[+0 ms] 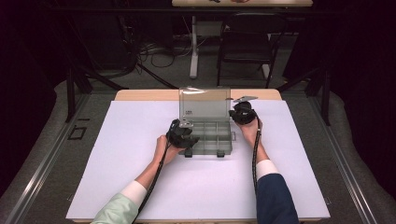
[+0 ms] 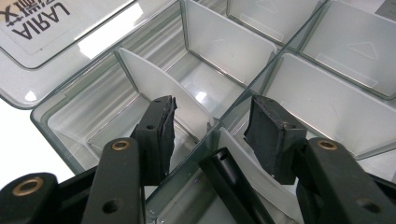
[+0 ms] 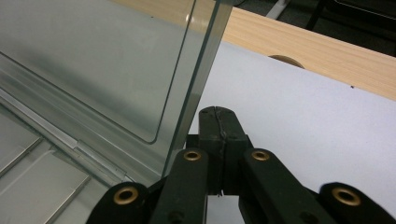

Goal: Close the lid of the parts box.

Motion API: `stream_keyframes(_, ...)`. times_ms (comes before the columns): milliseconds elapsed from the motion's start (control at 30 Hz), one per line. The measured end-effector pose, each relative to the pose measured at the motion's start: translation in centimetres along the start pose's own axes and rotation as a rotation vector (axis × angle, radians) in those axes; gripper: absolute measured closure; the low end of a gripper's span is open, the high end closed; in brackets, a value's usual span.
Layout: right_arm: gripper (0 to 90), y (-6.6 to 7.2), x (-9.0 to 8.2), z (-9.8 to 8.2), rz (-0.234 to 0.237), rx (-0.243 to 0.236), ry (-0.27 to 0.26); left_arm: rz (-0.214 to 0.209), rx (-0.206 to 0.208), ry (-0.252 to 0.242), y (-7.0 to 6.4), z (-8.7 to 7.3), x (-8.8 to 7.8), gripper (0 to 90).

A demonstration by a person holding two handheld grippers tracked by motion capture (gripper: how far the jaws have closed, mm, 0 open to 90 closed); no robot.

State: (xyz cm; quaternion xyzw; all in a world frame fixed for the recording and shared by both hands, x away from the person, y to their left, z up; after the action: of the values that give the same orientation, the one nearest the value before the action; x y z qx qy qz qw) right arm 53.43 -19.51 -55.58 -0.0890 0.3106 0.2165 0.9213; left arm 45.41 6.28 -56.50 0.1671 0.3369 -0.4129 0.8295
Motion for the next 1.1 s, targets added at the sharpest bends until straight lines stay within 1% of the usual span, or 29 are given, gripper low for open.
stream_keyframes(200,90.0,0.0,-0.2,0.1,-0.004,0.000,-0.020,0.000,-0.002,0.000,0.0,0.0,0.0,50.5)
stream_keyframes(633,90.0,0.2,-1.0,0.4,-0.012,-0.024,-0.062,0.001,-0.006,0.001,0.0,0.0,0.0,50.3)
stream_keyframes(733,90.0,0.2,-1.2,0.5,-0.015,-0.024,-0.071,0.001,-0.007,0.002,0.0,0.0,0.0,50.2)
stream_keyframes(867,90.0,0.3,-1.3,0.5,-0.012,-0.025,-0.081,0.002,-0.008,0.002,0.0,0.0,0.0,50.2)
stream_keyframes(1100,90.0,0.3,-1.8,0.5,-0.009,-0.041,-0.106,-0.001,-0.011,0.001,0.0,0.0,0.0,50.0)
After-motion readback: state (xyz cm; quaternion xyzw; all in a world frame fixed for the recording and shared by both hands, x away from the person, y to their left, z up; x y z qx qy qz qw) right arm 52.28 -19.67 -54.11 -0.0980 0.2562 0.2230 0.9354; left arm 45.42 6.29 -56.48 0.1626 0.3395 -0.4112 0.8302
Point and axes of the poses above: each handheld gripper's, and its own axes: x roughly forward along the jaws, z roughly out of its top, y roughly to its left, the point moved 2 cm from there along x, roughly forward along the jaws, and after that the axes turned 2 degrees about -z, right-handed, at the moved point
